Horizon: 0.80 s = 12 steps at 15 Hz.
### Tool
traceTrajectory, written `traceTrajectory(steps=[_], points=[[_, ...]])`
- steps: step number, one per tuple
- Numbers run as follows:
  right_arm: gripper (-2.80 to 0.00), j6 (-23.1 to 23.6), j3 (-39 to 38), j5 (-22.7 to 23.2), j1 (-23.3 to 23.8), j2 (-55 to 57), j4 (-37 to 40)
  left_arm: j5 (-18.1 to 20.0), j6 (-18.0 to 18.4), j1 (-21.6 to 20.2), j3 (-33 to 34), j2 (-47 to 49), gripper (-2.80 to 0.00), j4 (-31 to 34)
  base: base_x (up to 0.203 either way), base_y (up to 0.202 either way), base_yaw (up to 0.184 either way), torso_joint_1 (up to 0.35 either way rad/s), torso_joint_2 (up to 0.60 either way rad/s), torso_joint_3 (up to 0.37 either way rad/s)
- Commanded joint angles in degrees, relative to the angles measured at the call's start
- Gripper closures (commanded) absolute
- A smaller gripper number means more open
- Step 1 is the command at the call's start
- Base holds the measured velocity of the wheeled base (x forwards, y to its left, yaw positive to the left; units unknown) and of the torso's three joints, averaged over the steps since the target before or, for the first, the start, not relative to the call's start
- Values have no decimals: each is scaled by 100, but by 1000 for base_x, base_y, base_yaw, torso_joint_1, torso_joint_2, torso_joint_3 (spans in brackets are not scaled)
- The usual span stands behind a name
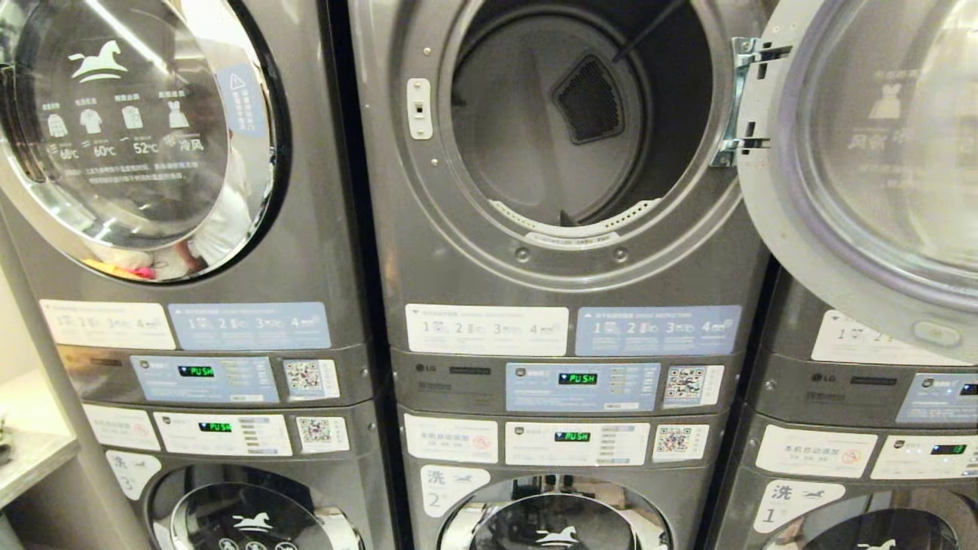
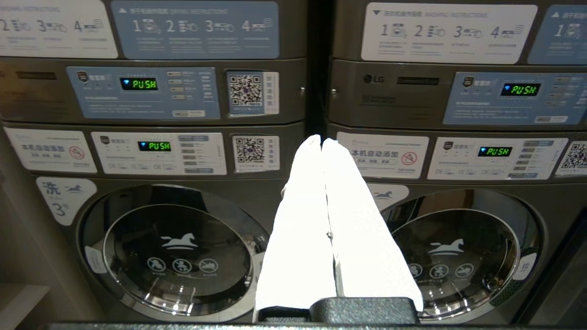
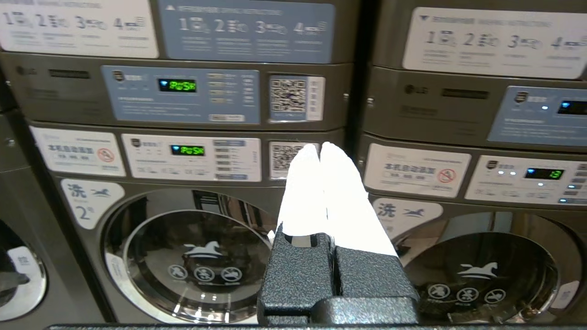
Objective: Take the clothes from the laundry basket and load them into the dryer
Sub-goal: Take the clothes out of the basket
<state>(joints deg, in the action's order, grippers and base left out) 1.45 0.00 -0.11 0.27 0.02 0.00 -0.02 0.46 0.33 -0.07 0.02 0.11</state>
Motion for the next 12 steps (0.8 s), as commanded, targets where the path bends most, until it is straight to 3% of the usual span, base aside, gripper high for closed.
traceTrajectory(steps=[1,12], points=[[0,4,-3,2,0,-11,0,2,-2,2,-1,-2,0,-2,0,-200,2,5,5,2],[0,-57,0,-33,0,-11,0,-6,-2,2,-1,-2,0,-2,0,-195,1,1,5,1]])
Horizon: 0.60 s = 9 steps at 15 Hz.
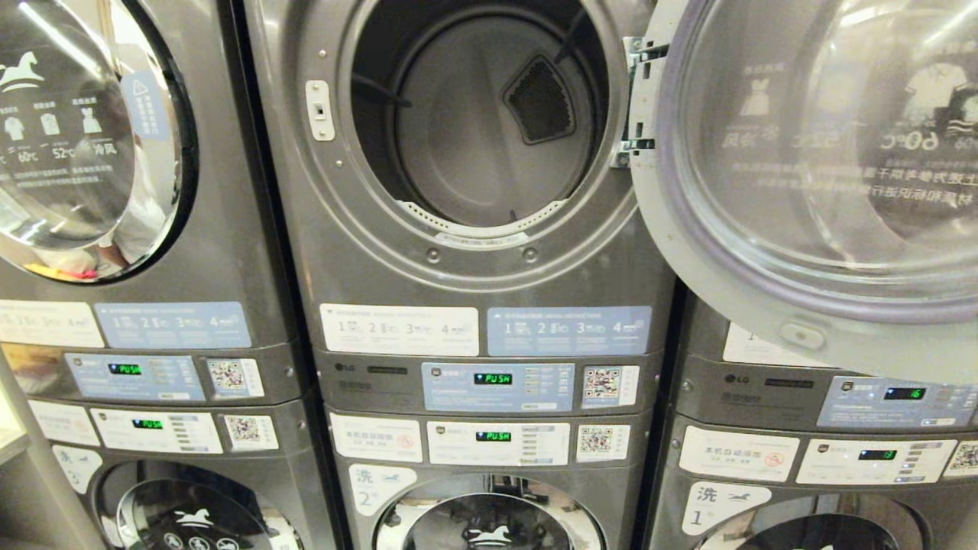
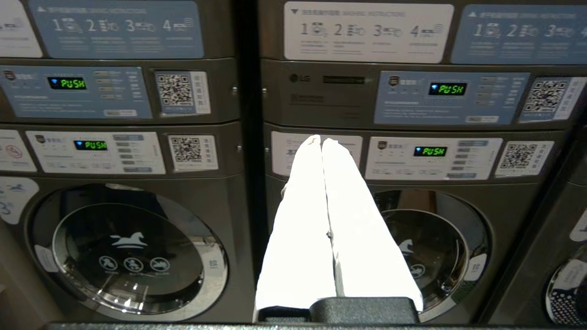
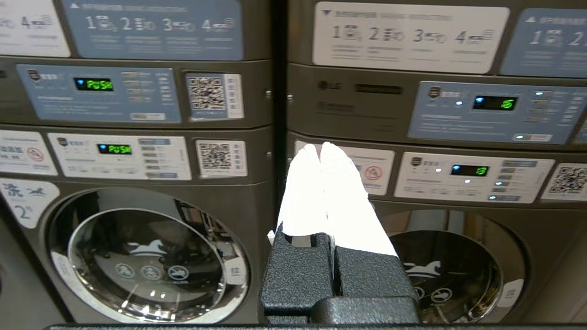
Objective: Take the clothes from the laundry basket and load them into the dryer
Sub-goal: Take the clothes out of the basket
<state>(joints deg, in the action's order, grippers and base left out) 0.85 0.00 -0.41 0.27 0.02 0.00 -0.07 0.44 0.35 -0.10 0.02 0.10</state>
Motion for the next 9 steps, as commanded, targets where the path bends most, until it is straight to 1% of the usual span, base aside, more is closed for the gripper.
traceTrajectory(steps=[1,9], points=[[0,3,0,-2,0,-7,0,-1,0,0,1,-2,0,-1,0,-195,3,-4,5,5],[0,-6,0,6,0,-11,-9,-1,0,0,1,-2,0,-1,0,-194,1,3,2,3]])
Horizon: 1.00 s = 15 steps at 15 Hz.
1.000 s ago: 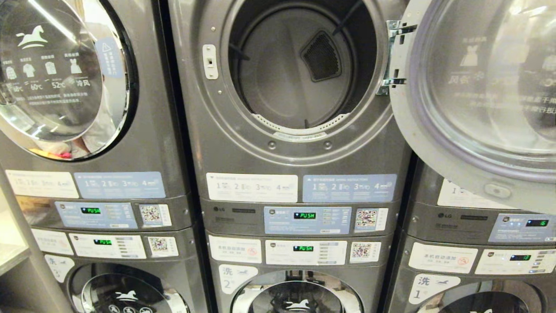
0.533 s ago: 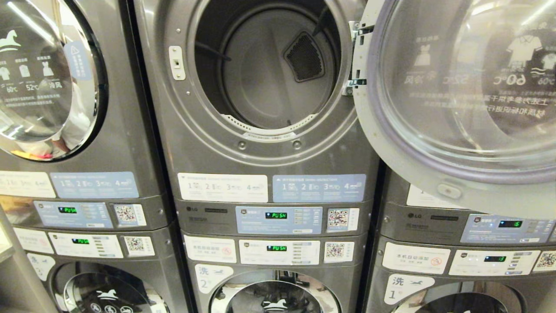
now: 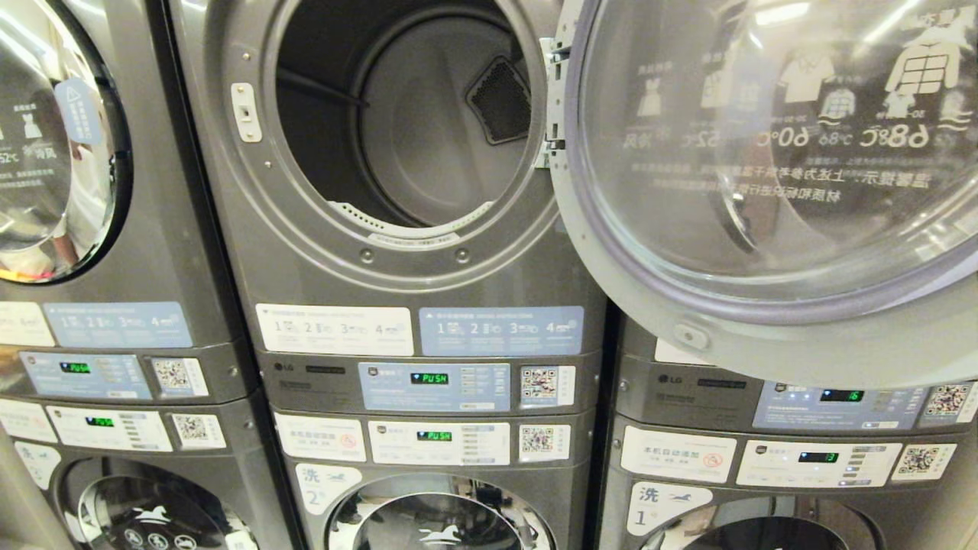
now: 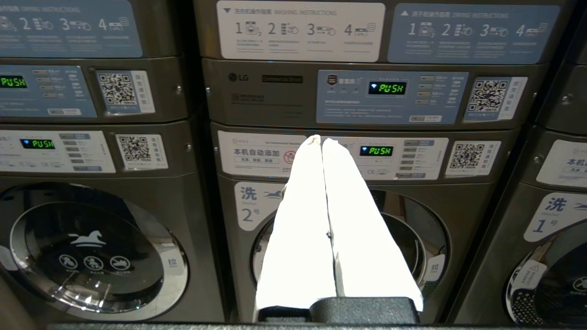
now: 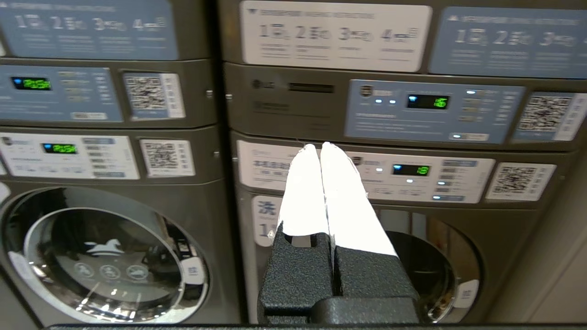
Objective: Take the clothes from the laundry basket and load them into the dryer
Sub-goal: Take the clothes out of the basket
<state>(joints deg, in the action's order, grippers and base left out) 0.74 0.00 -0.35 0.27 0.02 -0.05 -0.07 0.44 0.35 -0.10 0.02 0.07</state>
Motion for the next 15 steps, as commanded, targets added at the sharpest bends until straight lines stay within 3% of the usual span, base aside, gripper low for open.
traceTrajectory(steps=[1,10,15], points=[[0,4,0,0,0,-11,-4,-1,0,0,1,-2,0,1,0,-196,1,-1,7,2],[0,-4,0,-4,0,-11,-4,-1,-26,0,10,-2,0,-7,0,-186,1,3,2,1],[0,-20,0,9,0,-11,-13,-1,-26,0,1,-2,0,-7,0,-16,1,-60,121,65]])
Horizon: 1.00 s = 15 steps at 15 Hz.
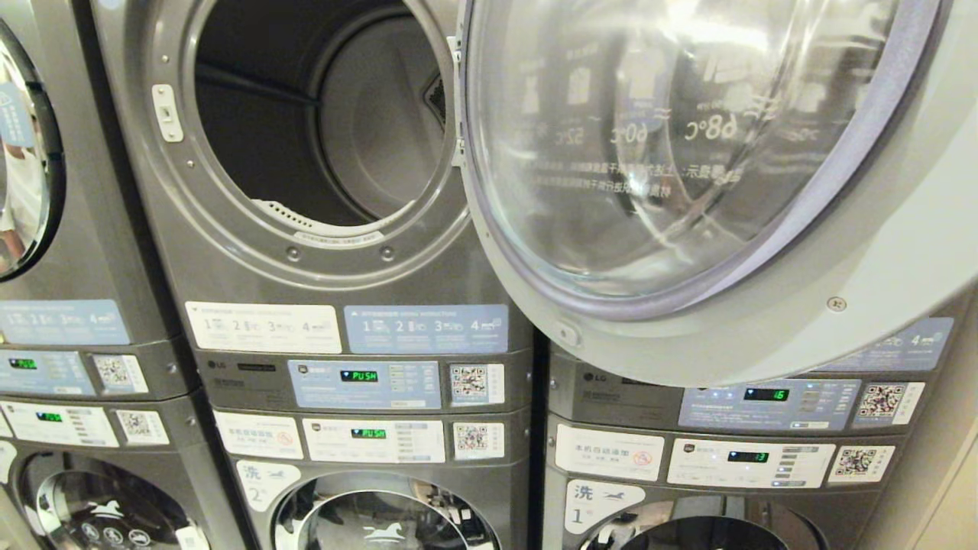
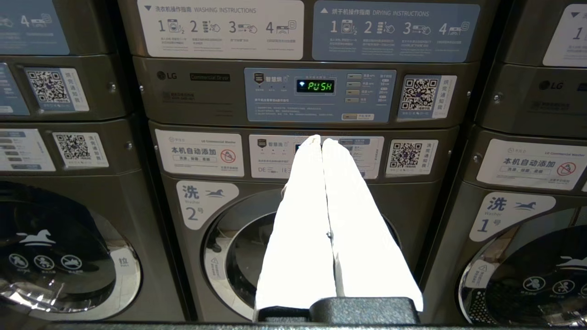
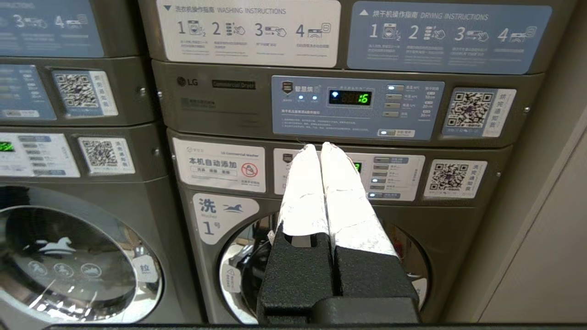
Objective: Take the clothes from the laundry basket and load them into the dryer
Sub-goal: Take the clothes out of the basket
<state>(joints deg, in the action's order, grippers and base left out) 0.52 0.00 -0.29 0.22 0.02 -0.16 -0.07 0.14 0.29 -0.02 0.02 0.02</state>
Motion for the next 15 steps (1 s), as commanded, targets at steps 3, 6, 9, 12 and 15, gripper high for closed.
traceTrajectory(steps=[3,6,9,12,15], points=[[0,-17,0,-6,4,-11,-2,-1,-5,6,-6,-2,0,-2,0,0,0,-56,119,59],[0,-76,0,-15,4,-3,-2,-1,-5,6,2,-2,0,-2,0,0,0,-58,120,67],[0,-61,0,-15,4,-3,-2,-1,-5,6,0,-2,0,-2,0,0,0,-49,119,62],[0,-88,0,-15,4,-11,-2,-1,-5,6,2,-2,0,-2,0,0,0,-58,120,61],[0,-79,0,-15,4,-11,-2,-1,-5,6,-6,-2,0,-2,0,0,0,-56,118,61]])
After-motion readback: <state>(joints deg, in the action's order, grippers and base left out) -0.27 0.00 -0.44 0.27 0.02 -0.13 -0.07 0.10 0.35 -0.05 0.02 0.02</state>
